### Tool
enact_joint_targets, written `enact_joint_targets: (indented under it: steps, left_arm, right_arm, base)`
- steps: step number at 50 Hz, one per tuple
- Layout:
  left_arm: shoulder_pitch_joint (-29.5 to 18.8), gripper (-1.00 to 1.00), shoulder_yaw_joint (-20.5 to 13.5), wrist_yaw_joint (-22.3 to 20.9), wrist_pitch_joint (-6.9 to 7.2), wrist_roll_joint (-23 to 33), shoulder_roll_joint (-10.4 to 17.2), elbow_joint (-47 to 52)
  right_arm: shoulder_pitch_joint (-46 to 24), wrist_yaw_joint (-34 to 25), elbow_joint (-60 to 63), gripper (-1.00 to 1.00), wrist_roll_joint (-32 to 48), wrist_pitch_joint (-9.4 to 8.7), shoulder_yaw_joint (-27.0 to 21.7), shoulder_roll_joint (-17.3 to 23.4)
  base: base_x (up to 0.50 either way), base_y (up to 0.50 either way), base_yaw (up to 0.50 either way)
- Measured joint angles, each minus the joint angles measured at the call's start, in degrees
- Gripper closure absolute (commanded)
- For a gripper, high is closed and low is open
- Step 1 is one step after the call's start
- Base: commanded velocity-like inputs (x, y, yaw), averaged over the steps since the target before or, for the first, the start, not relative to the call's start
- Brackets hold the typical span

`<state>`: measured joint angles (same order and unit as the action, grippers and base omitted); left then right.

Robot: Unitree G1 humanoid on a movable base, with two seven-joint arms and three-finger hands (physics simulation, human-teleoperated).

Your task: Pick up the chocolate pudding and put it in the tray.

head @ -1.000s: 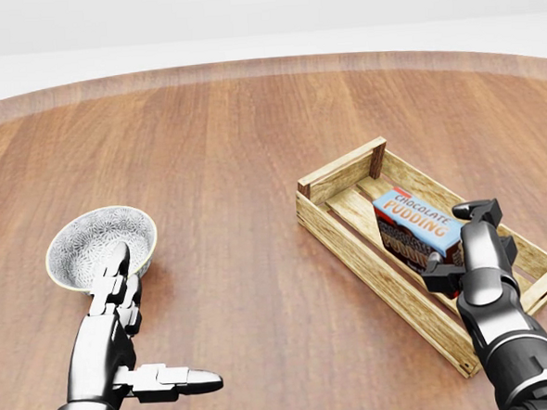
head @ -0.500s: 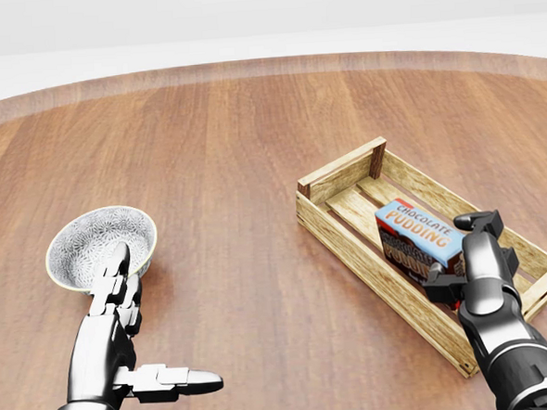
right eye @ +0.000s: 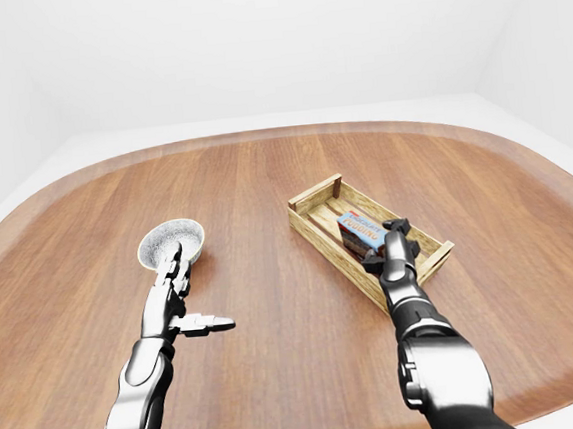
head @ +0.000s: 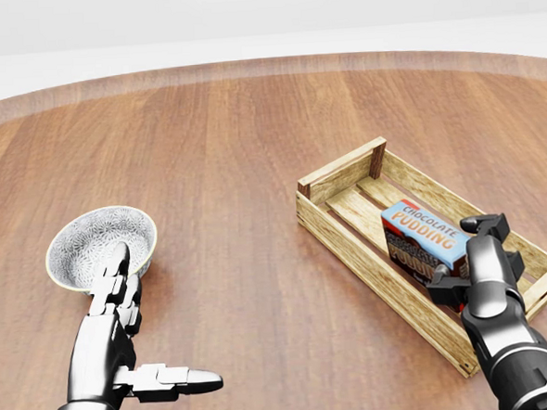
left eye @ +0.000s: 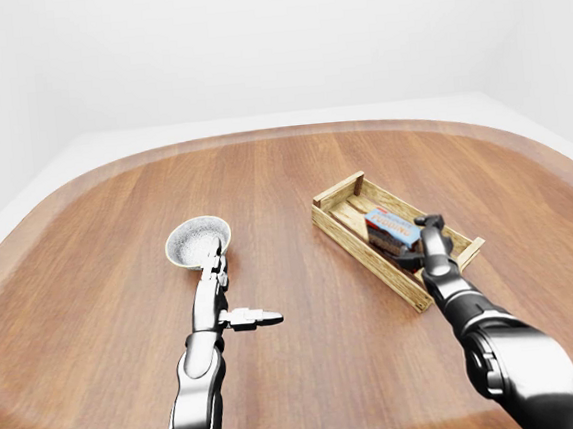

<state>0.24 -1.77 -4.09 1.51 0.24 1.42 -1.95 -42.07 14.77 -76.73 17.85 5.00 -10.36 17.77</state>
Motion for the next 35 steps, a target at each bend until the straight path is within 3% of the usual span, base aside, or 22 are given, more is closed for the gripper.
enact_joint_targets:
  steps: [6, 7, 9, 10, 26, 35]
  left_arm:
    - [0.05, -1.00, 0.02, -0.02, -0.06, 0.02, 0.00, -0.01]
    - [0.05, -1.00, 0.02, -0.02, -0.08, 0.02, 0.00, -0.02]
    - [0.06, -1.00, 0.02, -0.03, -0.11, 0.02, 0.01, -0.04]
    - [0.06, -1.00, 0.02, -0.04, -0.12, 0.03, 0.01, -0.04]
    - [0.21, -1.00, 0.05, -0.11, -0.12, 0.10, 0.00, 0.12]
    - [0.22, -1.00, 0.06, -0.13, -0.03, 0.12, -0.01, 0.23]
  right_arm:
    - [0.19, 0.01, 0.04, 1.00, -0.21, 0.00, -0.11, -0.04]
    - [0.20, 0.01, 0.06, 0.90, -0.28, 0.00, -0.13, -0.05]
    - [0.23, 0.16, 0.09, -0.56, -0.27, 0.00, -0.26, 0.02]
    - [0.27, 0.24, 0.06, -1.00, -0.22, 0.00, -0.25, 0.03]
    - [0.68, 0.95, -0.17, -1.00, 0.08, 0.00, -0.25, 0.09]
    - [0.29, 5.82, -0.04, -1.00, 0.75, 0.00, 0.01, 0.94]
  base:
    - [0.00, 0.00, 0.00]
    - [0.00, 0.00, 0.00]
    - [0.00, 0.00, 0.00]
    - [0.00, 0.00, 0.00]
    - [0.00, 0.00, 0.00]
    - [0.00, 0.00, 0.00]
